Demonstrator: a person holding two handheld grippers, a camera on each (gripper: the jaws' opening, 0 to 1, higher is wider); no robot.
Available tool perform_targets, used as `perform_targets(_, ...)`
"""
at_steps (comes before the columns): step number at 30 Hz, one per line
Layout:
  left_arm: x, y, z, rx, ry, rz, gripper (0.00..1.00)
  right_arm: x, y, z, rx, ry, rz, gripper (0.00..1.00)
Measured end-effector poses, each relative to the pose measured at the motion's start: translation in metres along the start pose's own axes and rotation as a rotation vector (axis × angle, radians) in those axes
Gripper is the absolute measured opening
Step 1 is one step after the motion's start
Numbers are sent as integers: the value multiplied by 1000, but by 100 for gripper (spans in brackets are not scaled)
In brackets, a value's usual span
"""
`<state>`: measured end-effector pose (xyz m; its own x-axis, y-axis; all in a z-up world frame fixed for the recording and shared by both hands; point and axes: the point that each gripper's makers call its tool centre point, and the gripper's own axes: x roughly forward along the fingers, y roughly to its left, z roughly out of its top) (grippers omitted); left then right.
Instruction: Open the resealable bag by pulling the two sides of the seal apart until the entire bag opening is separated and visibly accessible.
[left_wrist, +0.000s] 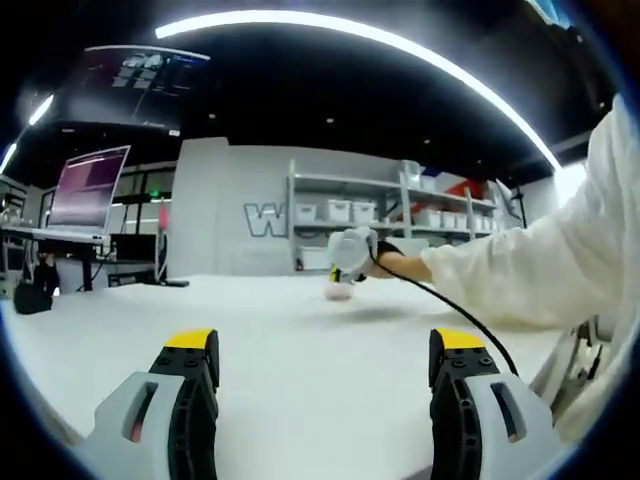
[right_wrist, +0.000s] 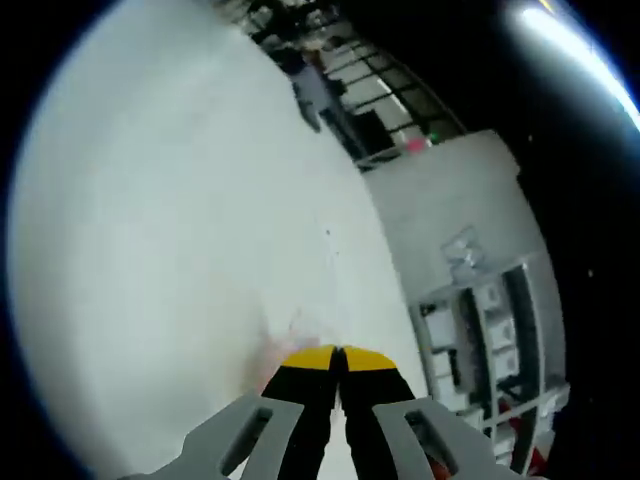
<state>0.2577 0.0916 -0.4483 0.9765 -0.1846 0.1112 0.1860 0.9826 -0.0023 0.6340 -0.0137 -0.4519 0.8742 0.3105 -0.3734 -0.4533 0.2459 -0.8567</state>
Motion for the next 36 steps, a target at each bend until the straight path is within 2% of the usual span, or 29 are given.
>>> perform_targets(3, -1, 0, 0, -3, 0, 1, 86, -4, 10, 5, 70, -30, 56, 0)
perform_targets(11, -6, -5, 6, 5, -10, -5, 86, -10, 24, 5, 174, -32, 116, 0)
perform_targets(16, -9, -3, 6, 10, -6, 5, 86, -12, 31, 9, 268, -62, 168, 0)
perform_targets(25, -11, -8, 11, 20, -13, -2, 86, -25, 34, 4, 355, -81, 177, 0)
perform_targets(29, -12, -9, 12, 23, -13, -4, 86, -27, 27, 9, 480, -145, 167, 2)
perform_targets(32, -11, -11, 14, 27, -16, -6, 86, -32, 25, 16, 586, -225, 180, 6)
perform_targets(34, -10, -12, 14, 29, -14, -11, 86, -40, 26, 19, 675, -259, 197, 8)
perform_targets(35, -10, -13, 14, 31, -14, -13, 86, -44, 25, 24, 745, -305, 209, 11)
perform_targets(36, -9, -14, 14, 31, -13, -14, 86, -47, 25, 25, 797, -320, 221, 12)
